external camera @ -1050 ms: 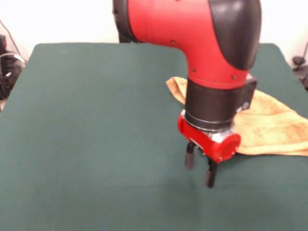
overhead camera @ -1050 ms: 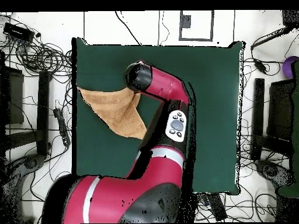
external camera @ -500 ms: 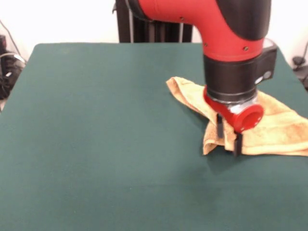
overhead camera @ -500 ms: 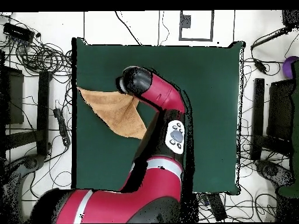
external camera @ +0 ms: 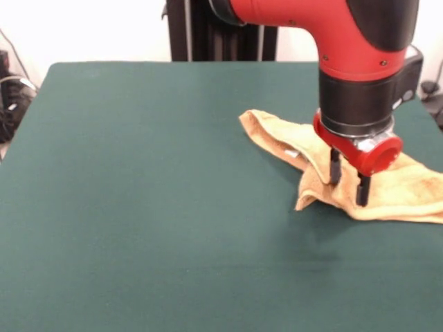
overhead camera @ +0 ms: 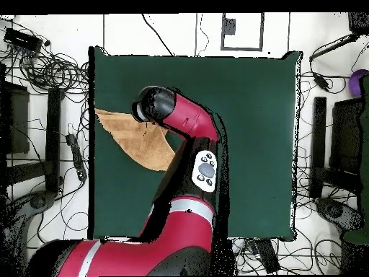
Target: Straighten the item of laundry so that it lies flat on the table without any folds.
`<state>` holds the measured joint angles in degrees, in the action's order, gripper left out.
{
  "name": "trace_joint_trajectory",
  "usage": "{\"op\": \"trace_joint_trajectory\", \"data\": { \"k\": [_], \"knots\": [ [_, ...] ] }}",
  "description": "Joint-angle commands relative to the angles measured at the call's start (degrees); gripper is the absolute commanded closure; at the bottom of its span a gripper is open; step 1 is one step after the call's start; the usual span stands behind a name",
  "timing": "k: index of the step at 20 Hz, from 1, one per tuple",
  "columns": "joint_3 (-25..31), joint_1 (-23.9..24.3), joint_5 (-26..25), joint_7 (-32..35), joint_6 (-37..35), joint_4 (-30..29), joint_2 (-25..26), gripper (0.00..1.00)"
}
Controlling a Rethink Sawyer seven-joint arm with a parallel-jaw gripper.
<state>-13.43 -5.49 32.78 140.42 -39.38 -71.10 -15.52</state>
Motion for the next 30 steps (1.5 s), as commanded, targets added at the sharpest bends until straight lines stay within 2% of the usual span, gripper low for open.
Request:
{"op": "trace_joint_trajectory", "data": {
  "k": [1, 7, 15, 21, 30],
  "knots": [
    [1.9, 0.1, -5.7, 4.0, -5.6, -5.3, 4.9, 0.0],
    [2.4, 0.5, -7.7, 5.7, -6.9, -5.1, 3.2, 0.0],
    [6.2, 1.2, -5.0, 8.8, -1.7, -7.7, 3.5, 0.0],
    [4.4, 0.4, -5.4, 10.5, -1.2, -6.3, 4.1, 0.0],
    [1.7, 0.7, -7.7, 9.2, -4.0, -7.5, 1.2, 0.0]
  ]
}}
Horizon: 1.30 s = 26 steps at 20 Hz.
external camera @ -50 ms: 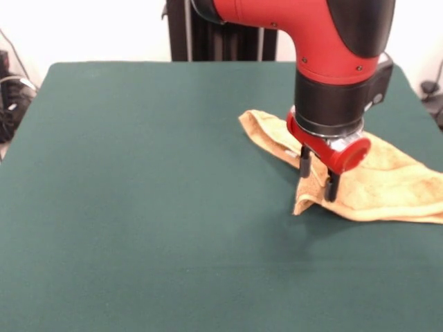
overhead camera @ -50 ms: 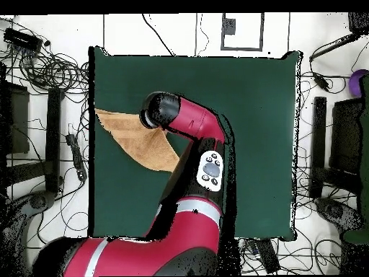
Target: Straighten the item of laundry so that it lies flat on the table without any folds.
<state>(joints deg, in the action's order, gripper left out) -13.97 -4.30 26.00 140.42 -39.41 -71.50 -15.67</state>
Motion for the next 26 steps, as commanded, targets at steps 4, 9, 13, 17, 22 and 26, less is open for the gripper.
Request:
{"op": "trace_joint_trajectory", "data": {
  "k": [4, 9, 13, 17, 22, 26],
  "knots": [
    [2.2, -0.2, -1.5, 9.1, -2.7, -6.4, 2.0, 0.0],
    [1.8, 0.5, -2.1, 8.7, -1.5, -3.9, 3.6, 0.0],
    [2.8, 1.4, -1.5, 8.6, 0.1, -3.0, 4.7, 0.0],
    [5.4, 1.0, 1.5, 11.8, 3.6, -5.3, 6.2, 0.0],
    [2.5, -0.5, 1.1, 14.5, 6.1, -4.2, 7.9, 0.0],
    [4.0, 0.6, 2.2, 14.0, 7.4, -5.2, 8.1, 0.0]
  ]
}}
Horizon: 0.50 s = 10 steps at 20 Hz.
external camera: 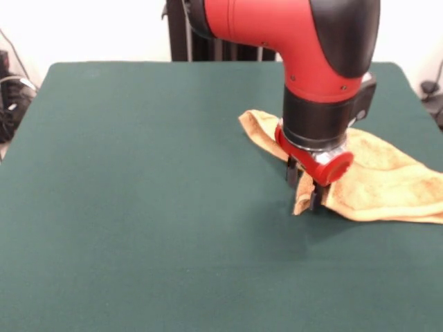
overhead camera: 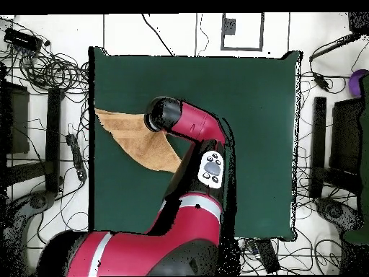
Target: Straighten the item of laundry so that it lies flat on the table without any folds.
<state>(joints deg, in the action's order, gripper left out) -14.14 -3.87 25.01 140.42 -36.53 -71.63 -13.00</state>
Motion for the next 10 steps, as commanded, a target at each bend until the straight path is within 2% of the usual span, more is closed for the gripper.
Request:
{"op": "trace_joint_trajectory", "data": {
  "k": [1, 7, 10],
  "knots": [
    [5.5, 0.5, 4.1, 14.2, 4.9, -5.4, 5.9, 0.0],
    [7.3, -0.6, 7.6, 16.3, 7.3, -4.5, 10.2, 0.0],
    [8.0, -1.9, 10.9, 19.7, 6.5, -6.5, 10.4, 0.0]
  ]
}}
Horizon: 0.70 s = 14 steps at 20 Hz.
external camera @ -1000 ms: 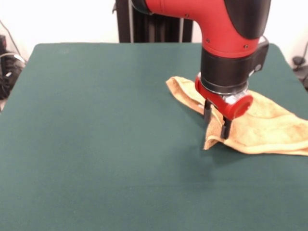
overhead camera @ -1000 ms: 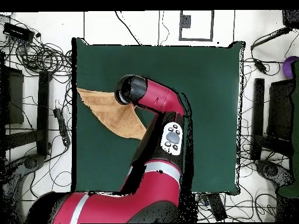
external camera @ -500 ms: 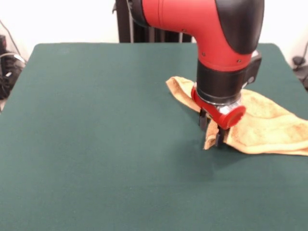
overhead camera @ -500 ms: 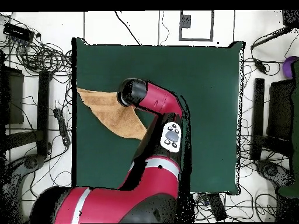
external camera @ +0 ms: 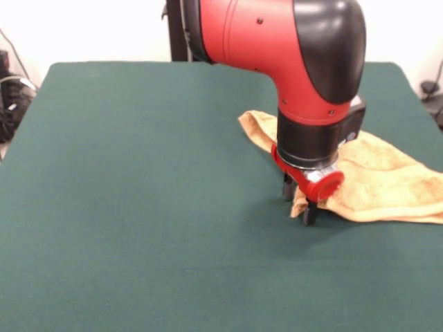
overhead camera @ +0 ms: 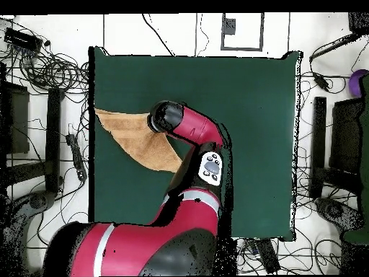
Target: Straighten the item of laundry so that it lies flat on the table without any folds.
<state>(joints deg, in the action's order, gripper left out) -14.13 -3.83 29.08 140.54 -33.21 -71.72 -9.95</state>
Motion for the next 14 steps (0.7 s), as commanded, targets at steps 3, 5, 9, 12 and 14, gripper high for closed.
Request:
{"op": "trace_joint_trajectory", "data": {
  "k": [3, 5, 9, 12, 14],
  "knots": [
    [7.6, -4.0, 10.5, 24.5, 1.8, -8.3, 6.6, 0.0],
    [7.5, -4.6, 12.0, 25.2, 4.9, -9.2, 6.4, 0.0],
    [2.0, -7.8, 10.1, 23.9, 7.6, -7.2, 8.1, 1.0],
    [0.5, -7.8, 9.3, 22.6, 8.4, -6.9, 8.2, 1.0],
    [0.3, -6.9, 8.2, 20.1, 8.4, -7.2, 7.8, 1.0]
  ]
}}
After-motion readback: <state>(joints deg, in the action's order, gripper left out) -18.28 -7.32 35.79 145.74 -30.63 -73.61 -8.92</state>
